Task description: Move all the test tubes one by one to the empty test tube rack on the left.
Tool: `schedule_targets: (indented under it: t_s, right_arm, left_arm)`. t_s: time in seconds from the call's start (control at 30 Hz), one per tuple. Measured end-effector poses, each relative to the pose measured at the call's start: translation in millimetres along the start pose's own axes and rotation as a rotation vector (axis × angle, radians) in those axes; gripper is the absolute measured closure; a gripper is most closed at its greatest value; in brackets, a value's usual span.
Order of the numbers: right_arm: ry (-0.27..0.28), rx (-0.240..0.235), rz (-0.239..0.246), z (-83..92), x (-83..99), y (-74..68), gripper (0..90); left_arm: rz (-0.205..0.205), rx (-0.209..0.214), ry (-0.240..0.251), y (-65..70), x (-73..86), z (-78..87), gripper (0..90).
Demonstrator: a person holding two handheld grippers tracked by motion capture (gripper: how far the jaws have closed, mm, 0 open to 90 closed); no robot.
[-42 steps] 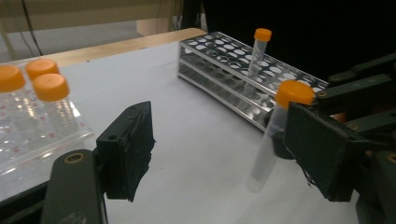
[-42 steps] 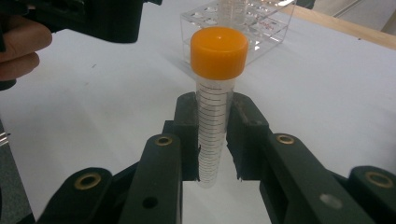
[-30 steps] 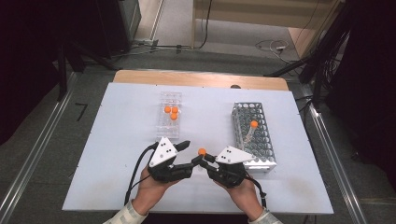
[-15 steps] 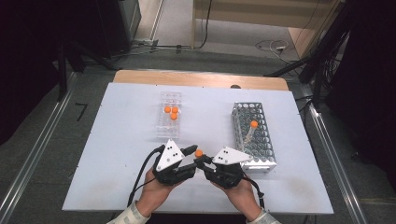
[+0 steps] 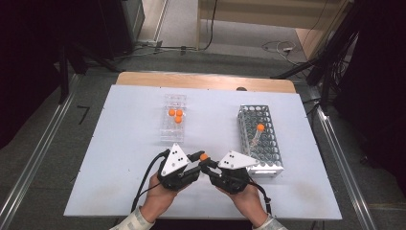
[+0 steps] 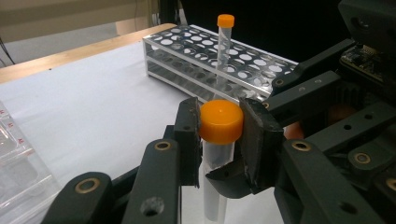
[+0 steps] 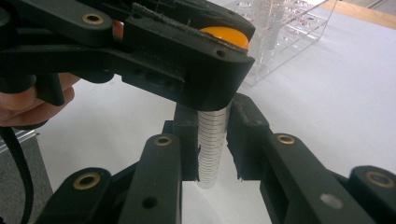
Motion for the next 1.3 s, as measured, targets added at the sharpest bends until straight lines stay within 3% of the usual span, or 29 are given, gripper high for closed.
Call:
schedule_targets:
  t_s: [0.07, 0.2, 0.33, 0.6, 1.07, 1.3]
  right_arm:
    - [0.005, -0.001, -0.001, 1.6, -0.3, 0.5, 69.3]
    - [-0.01, -0.017, -0.003, 3.6, -0.9, 2.5, 44.2]
    - [-0.014, -0.018, -0.018, 8.5, -0.4, 5.7, 30.0]
    - [0.012, 0.028, -0.026, 26.4, -2.5, 16.9, 23.5]
    - [0.039, 0.111, -0.058, 58.5, 5.9, 39.3, 22.8]
    - [0.046, 0.133, -0.066, 66.1, 7.6, 45.8, 22.9]
  left_arm:
    - [-0.001, -0.002, 0.002, -0.3, -0.8, 0.3, 70.2]
    - [0.011, -0.009, 0.0, -5.7, -1.7, 1.0, 70.3]
    - [0.037, -0.022, 0.007, -13.9, -3.1, 3.0, 70.3]
    - [0.038, -0.085, 0.027, -32.0, -13.4, 12.1, 70.2]
    - [0.022, -0.213, 0.045, -68.4, -33.5, 27.2, 70.2]
    - [0.018, -0.28, 0.056, -86.3, -43.6, 29.0, 70.2]
Point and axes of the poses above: each handheld gripper's, and its own axes: z roughly backward along the jaws, x roughly out of its underside, y roughly to its right, the point moved 2 cm from there along -z, roughly forward along the jaws, and after that the axes turned 9 degrees about y, right-handed, at the moved point
